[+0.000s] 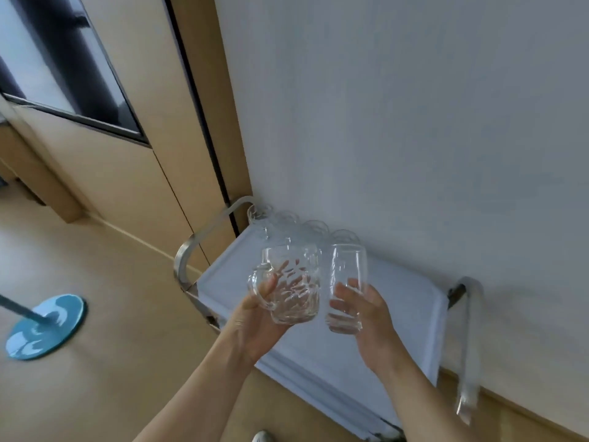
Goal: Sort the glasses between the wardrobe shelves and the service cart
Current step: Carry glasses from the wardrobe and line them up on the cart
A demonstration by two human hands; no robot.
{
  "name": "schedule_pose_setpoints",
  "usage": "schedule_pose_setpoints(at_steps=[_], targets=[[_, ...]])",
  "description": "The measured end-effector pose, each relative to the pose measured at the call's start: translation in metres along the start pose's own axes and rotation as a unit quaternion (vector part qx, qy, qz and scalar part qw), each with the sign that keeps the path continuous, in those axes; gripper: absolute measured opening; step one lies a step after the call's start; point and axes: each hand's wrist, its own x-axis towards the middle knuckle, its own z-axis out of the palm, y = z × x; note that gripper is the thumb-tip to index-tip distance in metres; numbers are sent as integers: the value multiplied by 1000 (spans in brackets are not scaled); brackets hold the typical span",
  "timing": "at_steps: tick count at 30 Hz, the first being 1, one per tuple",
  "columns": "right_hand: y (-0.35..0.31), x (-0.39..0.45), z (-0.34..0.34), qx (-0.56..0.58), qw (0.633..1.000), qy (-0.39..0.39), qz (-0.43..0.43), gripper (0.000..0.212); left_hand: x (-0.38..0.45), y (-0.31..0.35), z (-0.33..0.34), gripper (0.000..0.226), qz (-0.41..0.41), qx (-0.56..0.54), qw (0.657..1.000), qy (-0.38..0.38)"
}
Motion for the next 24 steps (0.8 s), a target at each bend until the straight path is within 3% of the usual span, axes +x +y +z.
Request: schedule_pose_setpoints(at_steps=[4,7,13,16,20,22,24], targets=[[-2,9,9,21,997,73,-10,84,37,14,-22,83,-52,5,999,9],[1,11,9,41,992,121,-12,78,62,15,-31,62,-102,17,994,27],[8,8,-3,54,979,195,-11,85,98,6,-30,33,-164,60,985,-3],[7,7,-15,58,973,222,-8,80,117,-6,-25,45,-198,64,978,15],[2,14,-43,66,969,237,-5,68,147,-29,-7,56,-220,154,962,52],[0,21,-59,68,968,241,-1,72,161,-39,3,53,-205,177,959,85],[-4,28,-76,74,966,247,5,80,173,-48,11,66,-172,227,952,109]])
